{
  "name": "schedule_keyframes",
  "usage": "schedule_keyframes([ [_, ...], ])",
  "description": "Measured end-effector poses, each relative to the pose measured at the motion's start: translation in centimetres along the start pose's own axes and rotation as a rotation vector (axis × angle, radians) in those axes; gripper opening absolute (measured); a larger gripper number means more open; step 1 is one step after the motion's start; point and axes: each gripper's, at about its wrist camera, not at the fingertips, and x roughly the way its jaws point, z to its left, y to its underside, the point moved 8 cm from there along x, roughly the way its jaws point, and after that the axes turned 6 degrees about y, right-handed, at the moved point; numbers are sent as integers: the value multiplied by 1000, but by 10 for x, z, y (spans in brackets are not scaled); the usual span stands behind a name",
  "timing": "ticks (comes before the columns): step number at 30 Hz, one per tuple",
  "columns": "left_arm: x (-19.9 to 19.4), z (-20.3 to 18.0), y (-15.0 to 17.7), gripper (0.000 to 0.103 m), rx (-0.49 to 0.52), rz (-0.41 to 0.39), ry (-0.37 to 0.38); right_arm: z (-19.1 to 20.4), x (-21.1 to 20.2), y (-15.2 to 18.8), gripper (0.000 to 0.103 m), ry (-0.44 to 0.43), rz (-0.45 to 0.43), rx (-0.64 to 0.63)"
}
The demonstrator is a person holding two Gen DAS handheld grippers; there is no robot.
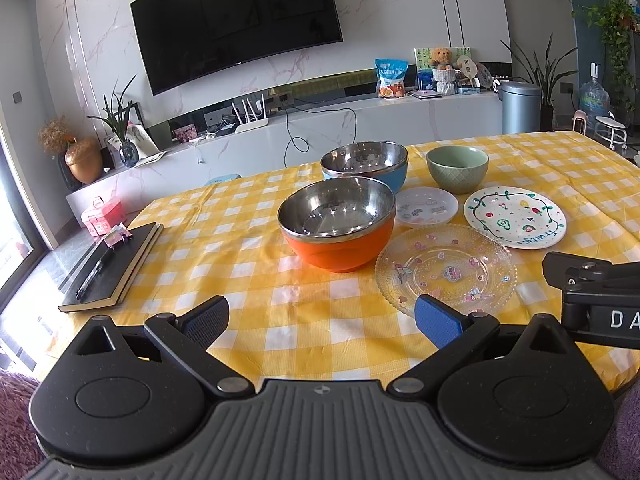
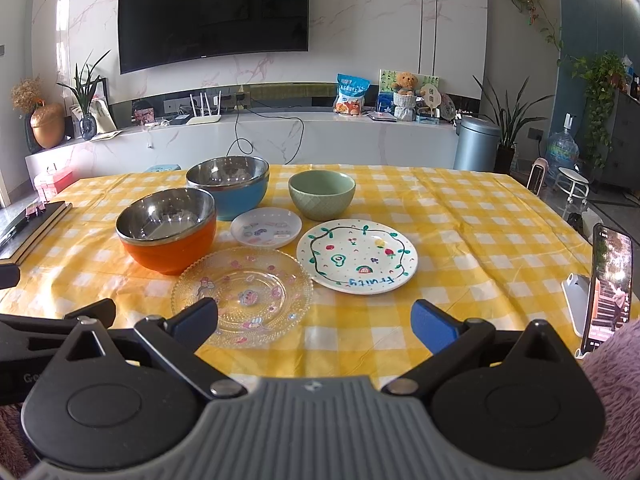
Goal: Organize plates and bowls
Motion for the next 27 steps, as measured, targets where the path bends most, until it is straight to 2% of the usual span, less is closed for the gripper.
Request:
schedule_keyframes([
  [14,2,-1,4,103,-3,6,2,0,1,0,101,1,2,0],
  [27,11,2,1,103,-22,60,-6,-5,12,3,101,29,40,21],
])
